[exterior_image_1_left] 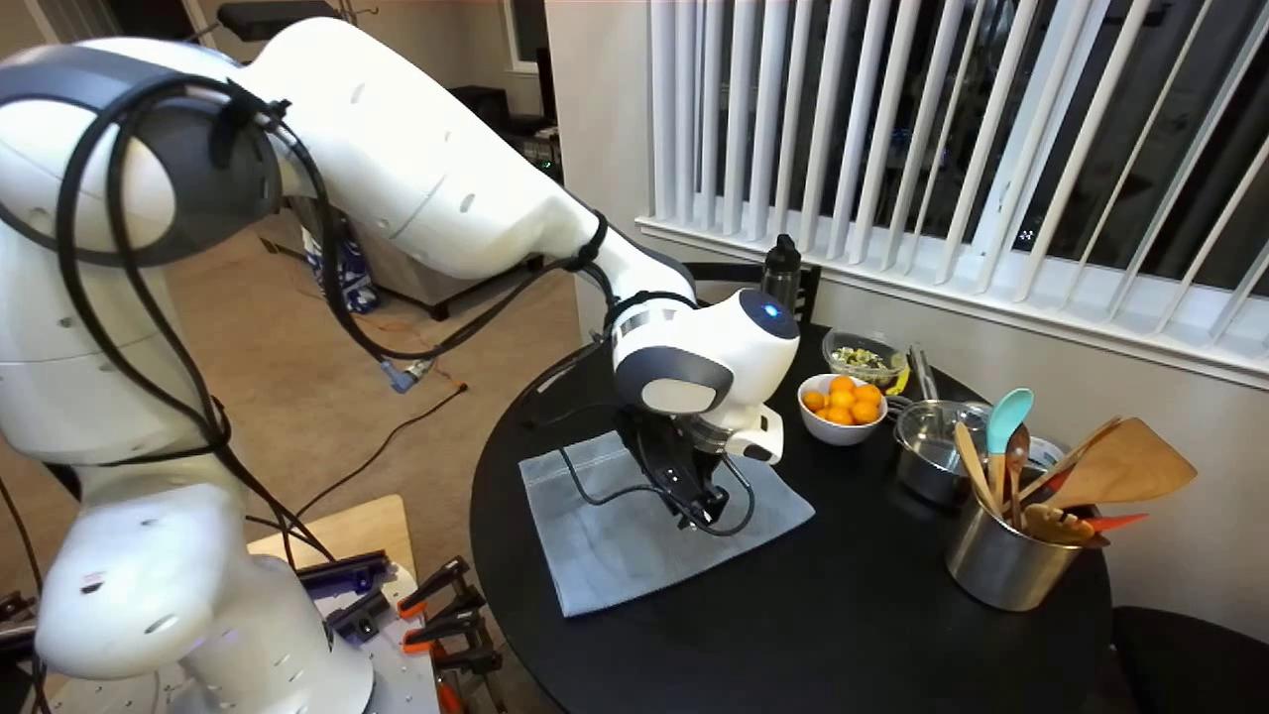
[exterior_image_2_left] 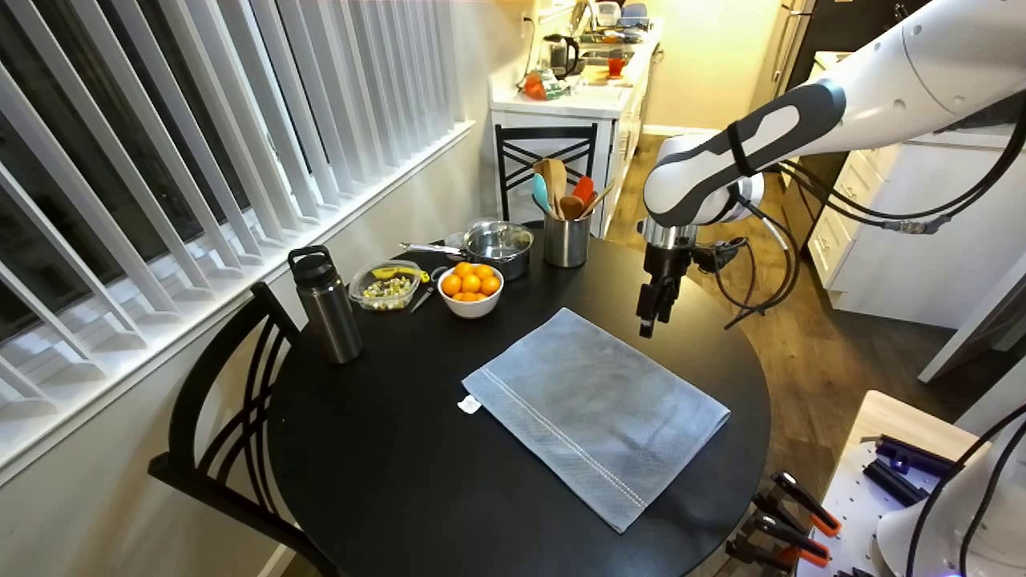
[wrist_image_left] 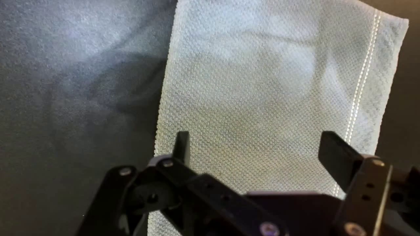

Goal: Fold the towel

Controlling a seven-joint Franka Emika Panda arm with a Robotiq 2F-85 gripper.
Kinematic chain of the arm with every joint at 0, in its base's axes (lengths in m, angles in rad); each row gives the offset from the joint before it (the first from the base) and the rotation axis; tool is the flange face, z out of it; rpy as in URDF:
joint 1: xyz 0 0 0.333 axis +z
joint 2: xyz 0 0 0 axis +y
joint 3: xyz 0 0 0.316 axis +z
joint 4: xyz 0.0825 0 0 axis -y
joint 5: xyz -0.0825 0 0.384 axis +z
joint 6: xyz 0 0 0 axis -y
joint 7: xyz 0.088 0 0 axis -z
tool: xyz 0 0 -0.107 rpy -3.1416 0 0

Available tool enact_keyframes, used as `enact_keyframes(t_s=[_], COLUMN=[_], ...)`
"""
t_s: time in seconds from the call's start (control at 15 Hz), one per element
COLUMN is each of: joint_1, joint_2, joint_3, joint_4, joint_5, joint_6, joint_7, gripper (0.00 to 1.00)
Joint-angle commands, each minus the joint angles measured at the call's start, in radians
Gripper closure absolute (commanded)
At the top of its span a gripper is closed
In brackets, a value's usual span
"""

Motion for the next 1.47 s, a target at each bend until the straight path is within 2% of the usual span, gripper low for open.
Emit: enact_keyframes(t_s=[0.0, 0.2, 0.27, 0.33, 0.53, 0.6, 0.93, 1.4], joint_1=[-0.043, -0.045, -0.071, -0.097, -0.169, -0.192, -0.266, -0.280], joint_2=[0.002, 0.001, 0.043, 0.093, 0.223, 0.261, 0.387, 0.389], joint_3=[0.042, 0.042, 0.056, 0.069, 0.107, 0.113, 0.127, 0.139], joint_4=[0.005, 0.012, 0.049, 0.084, 0.173, 0.199, 0.297, 0.269], joint_5=[-0.008, -0.008, 0.051, 0.115, 0.249, 0.264, 0.260, 0.344], joint_6=[0.000, -0.001, -0.039, -0.044, -0.089, -0.109, -0.182, -0.076], joint_7=[0.006, 0.006, -0.130, -0.206, -0.378, -0.398, -0.391, -0.343], gripper=[0.00, 0.00, 0.00, 0.00, 0.00, 0.00, 0.00, 0.00])
